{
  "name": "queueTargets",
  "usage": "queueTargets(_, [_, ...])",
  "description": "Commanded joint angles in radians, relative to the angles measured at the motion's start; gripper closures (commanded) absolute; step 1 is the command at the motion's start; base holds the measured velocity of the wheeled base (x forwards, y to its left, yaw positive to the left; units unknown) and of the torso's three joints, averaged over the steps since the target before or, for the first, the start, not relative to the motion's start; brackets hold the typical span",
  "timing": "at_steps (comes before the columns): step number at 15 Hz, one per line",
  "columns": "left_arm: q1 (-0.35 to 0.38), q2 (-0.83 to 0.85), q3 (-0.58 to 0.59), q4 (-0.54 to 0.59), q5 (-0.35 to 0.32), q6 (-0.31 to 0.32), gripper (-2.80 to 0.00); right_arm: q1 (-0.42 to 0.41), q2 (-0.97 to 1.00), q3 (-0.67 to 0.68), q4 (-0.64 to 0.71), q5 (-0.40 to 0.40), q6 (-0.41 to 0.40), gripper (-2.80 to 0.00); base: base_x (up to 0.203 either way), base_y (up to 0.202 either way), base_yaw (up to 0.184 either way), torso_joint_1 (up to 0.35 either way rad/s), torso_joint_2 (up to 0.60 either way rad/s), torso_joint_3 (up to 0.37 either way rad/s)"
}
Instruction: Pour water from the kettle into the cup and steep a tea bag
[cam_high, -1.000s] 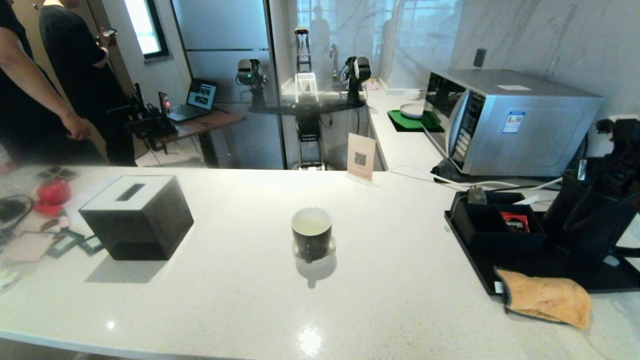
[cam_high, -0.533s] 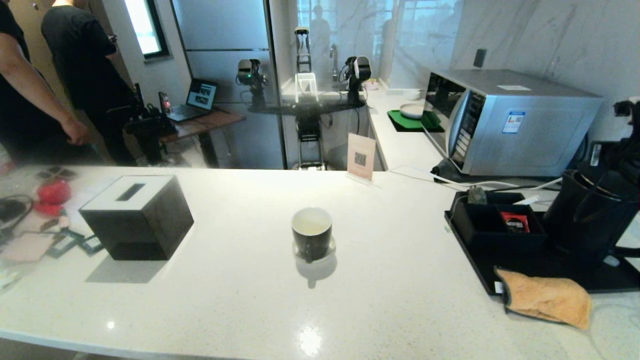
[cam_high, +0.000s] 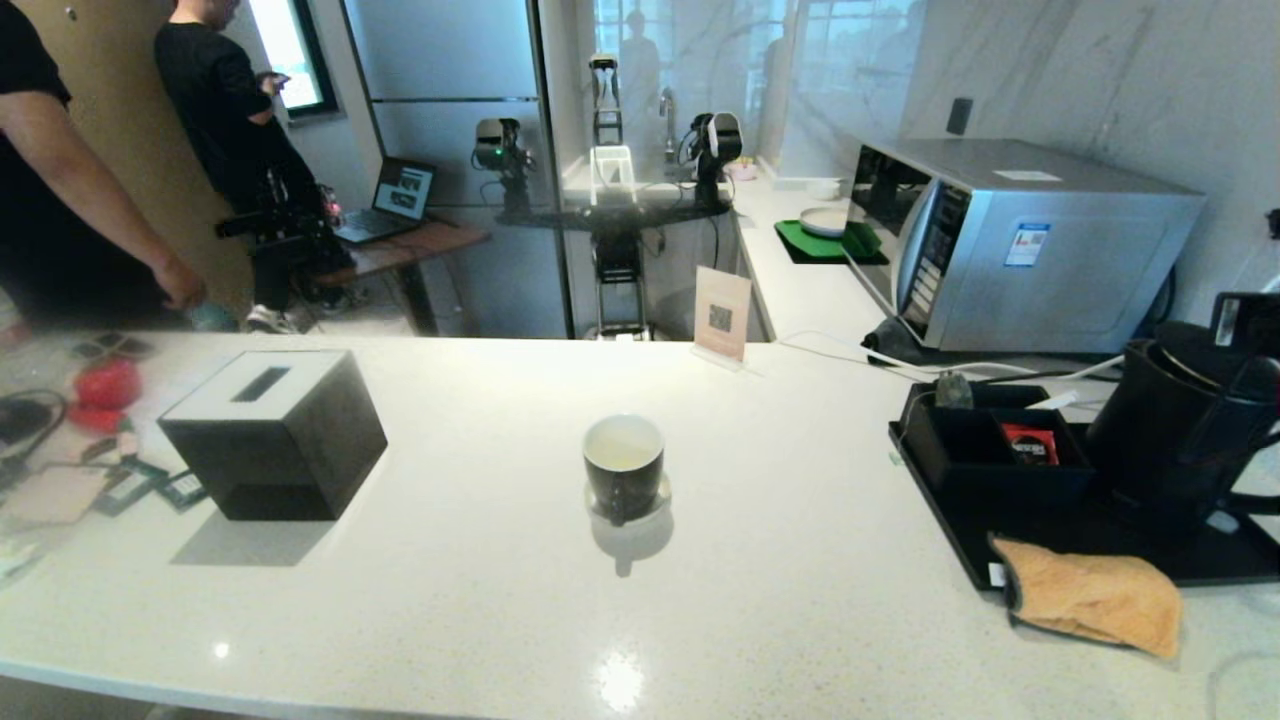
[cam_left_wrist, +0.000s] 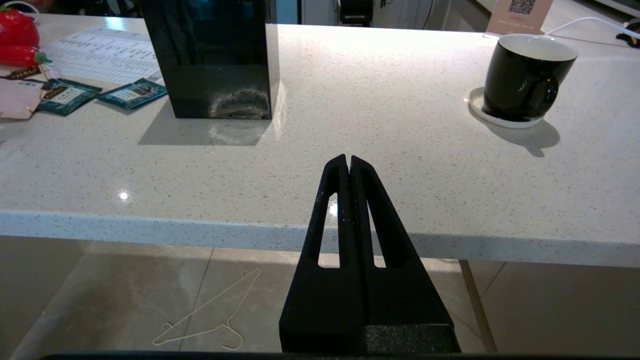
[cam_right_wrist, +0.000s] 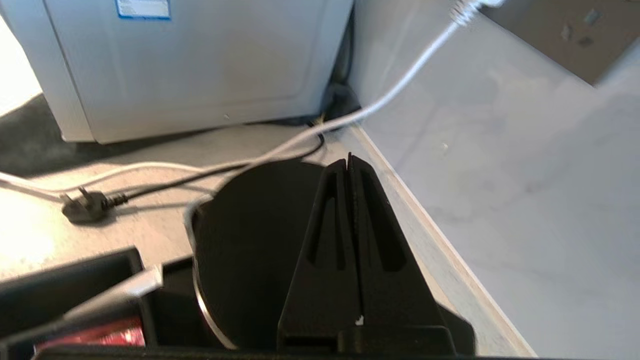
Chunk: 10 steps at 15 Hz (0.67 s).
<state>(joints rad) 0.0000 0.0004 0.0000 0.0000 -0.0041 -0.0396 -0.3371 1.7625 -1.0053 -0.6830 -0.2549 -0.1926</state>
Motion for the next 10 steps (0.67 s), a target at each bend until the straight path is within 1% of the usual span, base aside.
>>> queueTargets(1, [0.000, 0.001, 0.000, 0.000, -0.001, 0.000, 0.00, -0.011, -0.020, 0.025, -0.011, -0.004, -0.002, 0.00, 0.000, 0.000, 0.000, 0.000, 0.00, 0.000])
queueTargets(5, [0.000, 0.001, 0.000, 0.000, 0.000, 0.000, 0.00, -0.037, 0.016, 0.036, -0.010, -0.003, -0.001, 0.00, 0.000, 0.000, 0.000, 0.000, 0.00, 0.000])
queueTargets(10, [0.000, 0.001, 0.000, 0.000, -0.001, 0.000, 0.00, -0.042, 0.078, -0.012, 0.003, 0.003, 0.004, 0.00, 0.000, 0.000, 0.000, 0.000, 0.00, 0.000])
